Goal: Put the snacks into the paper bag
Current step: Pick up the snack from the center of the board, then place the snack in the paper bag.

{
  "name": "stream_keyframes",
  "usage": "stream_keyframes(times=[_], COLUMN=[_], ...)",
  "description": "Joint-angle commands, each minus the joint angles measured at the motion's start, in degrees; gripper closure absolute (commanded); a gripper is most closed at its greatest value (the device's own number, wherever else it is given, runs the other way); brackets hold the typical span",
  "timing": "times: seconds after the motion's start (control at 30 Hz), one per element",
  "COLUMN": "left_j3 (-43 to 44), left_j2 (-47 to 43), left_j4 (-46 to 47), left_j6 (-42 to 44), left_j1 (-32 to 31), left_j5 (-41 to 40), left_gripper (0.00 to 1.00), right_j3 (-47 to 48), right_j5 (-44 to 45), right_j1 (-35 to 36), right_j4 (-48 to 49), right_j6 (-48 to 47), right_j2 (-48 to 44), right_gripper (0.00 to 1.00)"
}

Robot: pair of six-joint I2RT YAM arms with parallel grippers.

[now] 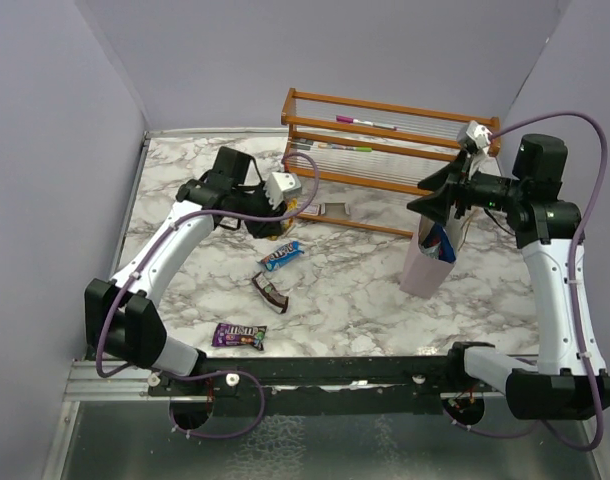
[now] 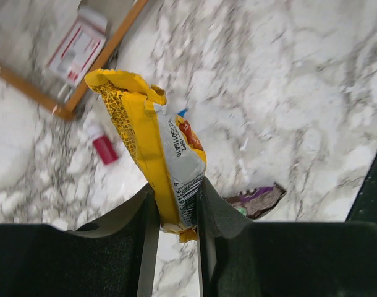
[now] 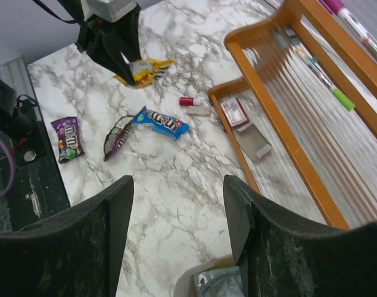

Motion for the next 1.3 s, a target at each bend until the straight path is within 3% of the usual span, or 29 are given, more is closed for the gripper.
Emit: stream_keyframes(times=[0.0,0.27,0.63,0.87,1.13,1.27], left_j3=[5.9,16.3,18.5,17.5,17.2,16.8], left_j2=[-1.5,2.0,3.3,3.2,3.9,3.8], left_j4=[-2.2,-3.8,-4.2,-2.6,-2.8,-2.7], left_j6=[1.3,1.9,3.9,3.4,3.8,3.9], left_j1=[-5.1,-13.7,-19.2,-20.2,-20.3,-20.3], left_j5=[10.3,18.6,25.0,25.1,24.5,24.3], left_gripper=[0.86,0.88,0.88,0.88,0.88,0.87], right_j3=[1.9,0.6,-5.3,-9.2,-12.1,-13.3], right_j5=[-7.0,-3.3,-8.1,-12.1,-15.5,-16.5], right_j1=[3.2,18.1,20.8,20.9,20.8,20.8], right_j4=[6.1,9.4,18.7,17.5,21.7,24.0], right_j6=[0.5,-5.3,-8.1,-9.1,-3.7,-1.2], right_j2=[1.3,5.7,5.7,3.6,1.4,0.5], right_gripper=[0.40,0.38,0.39,0.54,0.82,0.91])
